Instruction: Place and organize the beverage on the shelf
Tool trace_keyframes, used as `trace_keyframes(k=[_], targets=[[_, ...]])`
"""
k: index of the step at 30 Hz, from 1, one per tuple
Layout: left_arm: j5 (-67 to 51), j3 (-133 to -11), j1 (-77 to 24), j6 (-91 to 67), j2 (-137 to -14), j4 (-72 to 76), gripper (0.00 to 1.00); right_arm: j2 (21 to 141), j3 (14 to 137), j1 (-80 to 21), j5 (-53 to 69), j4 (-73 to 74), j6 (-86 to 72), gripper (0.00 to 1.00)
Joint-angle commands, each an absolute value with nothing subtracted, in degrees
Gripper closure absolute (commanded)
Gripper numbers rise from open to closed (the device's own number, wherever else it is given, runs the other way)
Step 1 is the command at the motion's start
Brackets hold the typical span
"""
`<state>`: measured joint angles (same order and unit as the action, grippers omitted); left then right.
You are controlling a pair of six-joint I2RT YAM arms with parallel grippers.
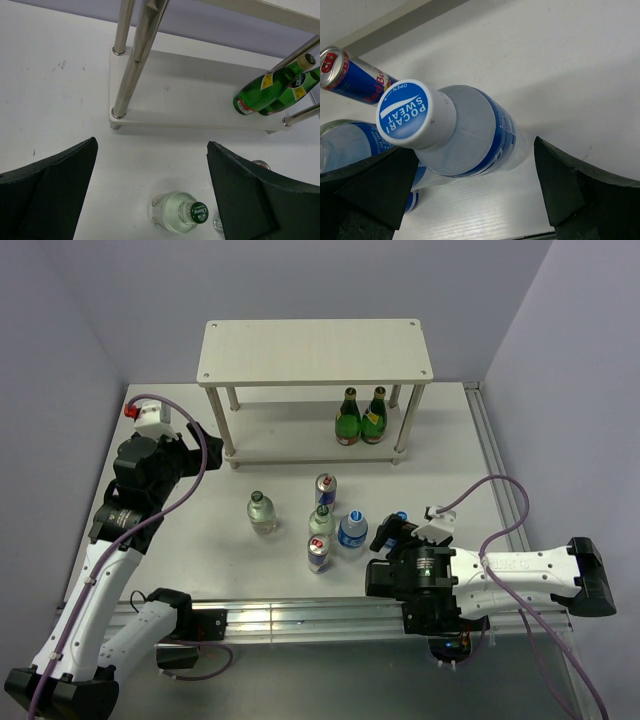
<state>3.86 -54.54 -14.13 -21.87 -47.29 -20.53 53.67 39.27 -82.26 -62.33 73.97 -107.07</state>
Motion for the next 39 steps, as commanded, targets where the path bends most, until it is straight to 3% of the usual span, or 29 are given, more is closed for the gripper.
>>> trace_keyframes(k=[1,12,15,18,20,21,24,25,31,36,39], targets=[[3.4,-54.5,-14.4,-20.9,-46.6,-19.4,0.03,53.7,37.4,-82.5,-65.9,71.8,-111.0,0.00],[3.5,-54.4,-14.4,-20.9,-46.6,-19.4,0.03,60.7,35.9,-82.1,-74.3,70.9,-115.9,0.01],[3.5,-54.4,-14.4,-20.8,-46.5,-19.5,0.03,63.2,36.7,-81.1,-75.4,70.2,-115.5,0.06],[3.6,-54.5,-14.4,-20.8,-46.6,-19.5,0.03,64.6,37.5,-79.6,-75.8,68.0,-112.3,0.21],[3.6,-54.4,-14.4,-20.8,-46.6,-19.5,0.03,64.3,37.7,-78.6,-75.7,64.6,-107.4,0.41],[3.6,-54.4,-14.4,-20.8,-46.6,-19.6,0.03,63.9,37.5,-78.1,-75.5,63.0,-105.1,0.60],[3.6,-54.5,-14.4,-20.7,-46.6,-19.6,0.03,61.4,37.6,-76.6,-75.4,61.7,-101.0,0.96],[3.7,-54.6,-14.4,-20.7,-46.7,-19.6,0.03,61.0,38.7,-76.6,-75.6,62.6,-100.9,1.00],[4.0,-54.6,-14.4,-20.7,-46.7,-19.8,0.03,61.6,52.9,-76.5,-81.8,82.9,-106.4,1.00],[4.3,-54.6,-14.4,-20.6,-46.4,-19.7,0.03,60.6,69.1,-73.7,-87.6,78.9,-85.2,1.00],[4.3,-54.6,-14.4,-20.6,-46.5,-19.9,0.03,60.5,74.8,-70.8,-90.1,60.9,-58.7,1.00]])
